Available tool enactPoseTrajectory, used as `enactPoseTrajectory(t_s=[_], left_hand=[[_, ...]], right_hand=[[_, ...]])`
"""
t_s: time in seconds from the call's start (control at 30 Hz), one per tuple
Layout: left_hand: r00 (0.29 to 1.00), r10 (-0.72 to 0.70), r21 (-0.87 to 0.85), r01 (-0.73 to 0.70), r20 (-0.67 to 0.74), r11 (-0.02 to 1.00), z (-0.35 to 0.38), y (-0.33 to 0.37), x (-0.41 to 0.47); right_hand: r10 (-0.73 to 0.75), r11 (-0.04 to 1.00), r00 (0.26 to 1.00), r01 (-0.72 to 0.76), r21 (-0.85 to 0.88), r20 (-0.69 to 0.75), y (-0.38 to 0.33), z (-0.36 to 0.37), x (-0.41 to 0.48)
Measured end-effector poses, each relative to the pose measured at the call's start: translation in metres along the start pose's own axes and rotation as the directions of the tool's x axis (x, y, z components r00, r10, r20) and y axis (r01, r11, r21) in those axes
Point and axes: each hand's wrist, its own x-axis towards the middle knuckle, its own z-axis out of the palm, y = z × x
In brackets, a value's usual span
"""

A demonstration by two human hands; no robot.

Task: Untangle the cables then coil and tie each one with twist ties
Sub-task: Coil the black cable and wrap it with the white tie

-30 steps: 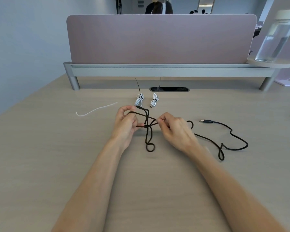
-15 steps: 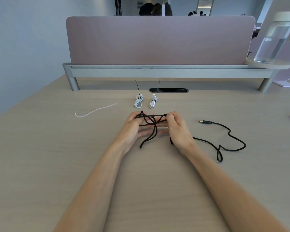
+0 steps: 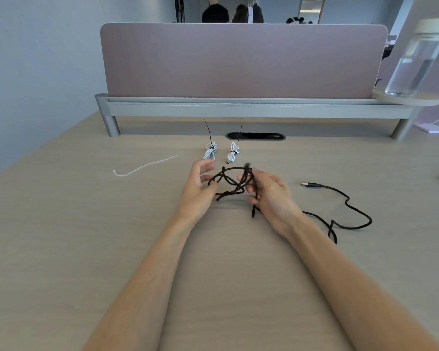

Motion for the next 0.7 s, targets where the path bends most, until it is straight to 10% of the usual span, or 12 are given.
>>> enactPoseTrajectory(t_s=[0.33,0.7], left_hand=[[0.907,0.397,0.234,-0.421,0.142,0.877,-0.001,0.015,-0.018],[0.914,0.379,0.358,-0.406,0.147,0.841,0.001,0.002,-0.007]], right_hand=[[-0.071,0.977,0.997,0.076,-0.202,0.034,0.004,-0.002,-0.003],[-0.133,0.976,0.987,0.115,-0.183,-0.091,0.005,-0.002,-0.001]])
